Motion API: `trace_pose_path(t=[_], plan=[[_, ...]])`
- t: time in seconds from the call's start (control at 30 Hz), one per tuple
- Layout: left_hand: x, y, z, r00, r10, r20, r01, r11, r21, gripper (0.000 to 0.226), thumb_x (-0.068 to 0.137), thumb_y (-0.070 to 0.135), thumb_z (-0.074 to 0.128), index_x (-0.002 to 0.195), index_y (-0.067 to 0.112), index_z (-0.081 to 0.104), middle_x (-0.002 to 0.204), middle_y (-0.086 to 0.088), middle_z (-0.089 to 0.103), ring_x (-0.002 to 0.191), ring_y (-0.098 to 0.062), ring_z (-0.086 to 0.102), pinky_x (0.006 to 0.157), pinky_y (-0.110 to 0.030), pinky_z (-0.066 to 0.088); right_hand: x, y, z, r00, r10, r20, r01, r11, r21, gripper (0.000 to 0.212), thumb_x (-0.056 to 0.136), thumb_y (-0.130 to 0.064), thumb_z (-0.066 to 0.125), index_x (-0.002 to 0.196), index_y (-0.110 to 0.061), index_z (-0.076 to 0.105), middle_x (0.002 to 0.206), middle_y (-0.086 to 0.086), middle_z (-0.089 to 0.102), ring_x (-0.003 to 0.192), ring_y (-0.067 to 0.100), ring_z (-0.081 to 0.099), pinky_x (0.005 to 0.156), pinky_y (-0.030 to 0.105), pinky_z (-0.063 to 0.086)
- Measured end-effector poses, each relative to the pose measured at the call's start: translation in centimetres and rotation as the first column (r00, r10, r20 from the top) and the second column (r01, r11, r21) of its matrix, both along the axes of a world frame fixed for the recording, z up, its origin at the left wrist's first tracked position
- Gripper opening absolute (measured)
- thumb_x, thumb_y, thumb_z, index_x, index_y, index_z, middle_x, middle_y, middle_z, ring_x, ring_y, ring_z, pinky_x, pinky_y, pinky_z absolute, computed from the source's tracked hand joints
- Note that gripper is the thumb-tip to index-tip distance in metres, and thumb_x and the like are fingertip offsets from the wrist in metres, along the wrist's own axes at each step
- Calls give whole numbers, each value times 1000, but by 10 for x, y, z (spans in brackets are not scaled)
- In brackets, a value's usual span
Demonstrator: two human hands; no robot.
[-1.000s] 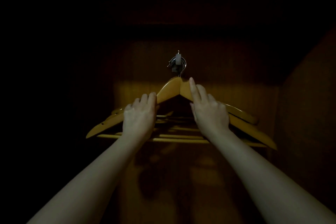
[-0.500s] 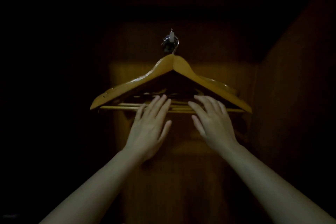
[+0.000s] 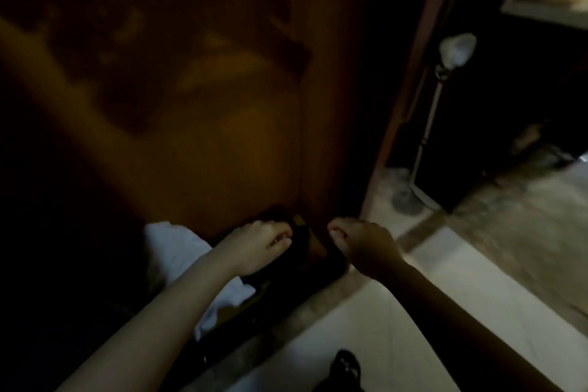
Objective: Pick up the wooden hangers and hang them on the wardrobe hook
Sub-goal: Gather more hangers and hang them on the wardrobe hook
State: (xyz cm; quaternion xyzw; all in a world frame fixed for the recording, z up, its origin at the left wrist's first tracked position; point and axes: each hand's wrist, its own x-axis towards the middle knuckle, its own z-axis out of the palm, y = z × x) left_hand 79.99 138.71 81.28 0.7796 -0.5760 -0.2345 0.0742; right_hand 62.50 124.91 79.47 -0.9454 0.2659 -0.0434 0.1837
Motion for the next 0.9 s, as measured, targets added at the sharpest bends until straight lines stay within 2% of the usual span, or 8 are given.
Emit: trace_pose_path(t=[0.07, 0.2, 0.3, 0.4, 0.53, 0.7, 0.83, 0.9], plan=[[-32, 2, -38, 990, -19, -139, 32, 995, 92, 32, 98, 34, 40, 122, 18, 52, 91, -3, 61, 71, -17, 56, 66, -30, 42, -51, 10, -38, 986, -103, -130, 115, 989, 89, 20, 96, -30, 39, 99, -24, 58, 98, -2, 63, 88, 21, 62, 66, 28, 39], [-92, 13, -105, 948, 4, -319, 76, 969, 237, 26, 95, 33, 45, 113, 19, 59, 108, -5, 66, 94, -17, 61, 84, -31, 50, -156, 32, -107, 878, -331, -345, 417, 883, 216, 27, 96, -35, 39, 115, -28, 56, 113, 0, 65, 99, 23, 62, 76, 29, 45], [-124, 22, -165, 912, 75, -402, 93, 920, 381, 20, 93, 30, 47, 84, 15, 58, 89, -10, 62, 83, -21, 59, 80, -34, 52, -236, 50, -149, 747, -433, -505, 616, 736, 280, 29, 95, -36, 41, 118, -29, 56, 117, 2, 64, 102, 24, 62, 81, 30, 48], [-150, 31, -214, 885, 210, -415, 35, 860, 510, 23, 94, 20, 47, 71, 17, 49, 85, -11, 54, 80, -21, 54, 79, -42, 50, -312, 69, -184, 612, -471, -635, 767, 549, 332, 31, 95, -33, 42, 120, -22, 57, 118, 5, 63, 98, 23, 61, 82, 28, 47], [-190, 32, -238, 870, 359, -337, -55, 751, 657, 18, 95, 19, 47, 79, 14, 53, 85, -11, 57, 84, -24, 56, 78, -37, 49, -399, 92, -211, 485, -497, -719, 874, 242, 422, 31, 94, -15, 47, 117, 1, 60, 104, 16, 60, 85, 22, 53, 79, 35, 46], [-250, -9, -251, 909, 305, -284, -19, 711, 703, 25, 96, 19, 44, 71, 17, 48, 74, -2, 51, 76, -19, 49, 67, -29, 38, -474, 100, -225, 370, -519, -771, 912, 45, 408, 26, 93, -7, 47, 105, 12, 62, 104, 30, 64, 85, 36, 61, 81, 43, 50], [-298, -64, -259, 924, 229, -306, 49, 724, 688, 19, 95, 19, 44, 80, 12, 52, 88, -13, 59, 82, -24, 56, 73, -31, 41, -513, 89, -229, 285, -553, -783, 914, -90, 396, 25, 94, -5, 46, 105, 11, 62, 87, 23, 63, 60, 25, 56, 43, 14, 43], [-315, -94, -258, 940, 167, -299, 84, 733, 675, 15, 95, 23, 45, 93, 11, 54, 102, -16, 62, 95, -27, 59, 78, -32, 45, -525, 81, -232, 250, -554, -794, 912, -142, 386, 27, 94, -6, 45, 106, 12, 61, 82, 20, 61, 55, 22, 54, 34, 10, 35]])
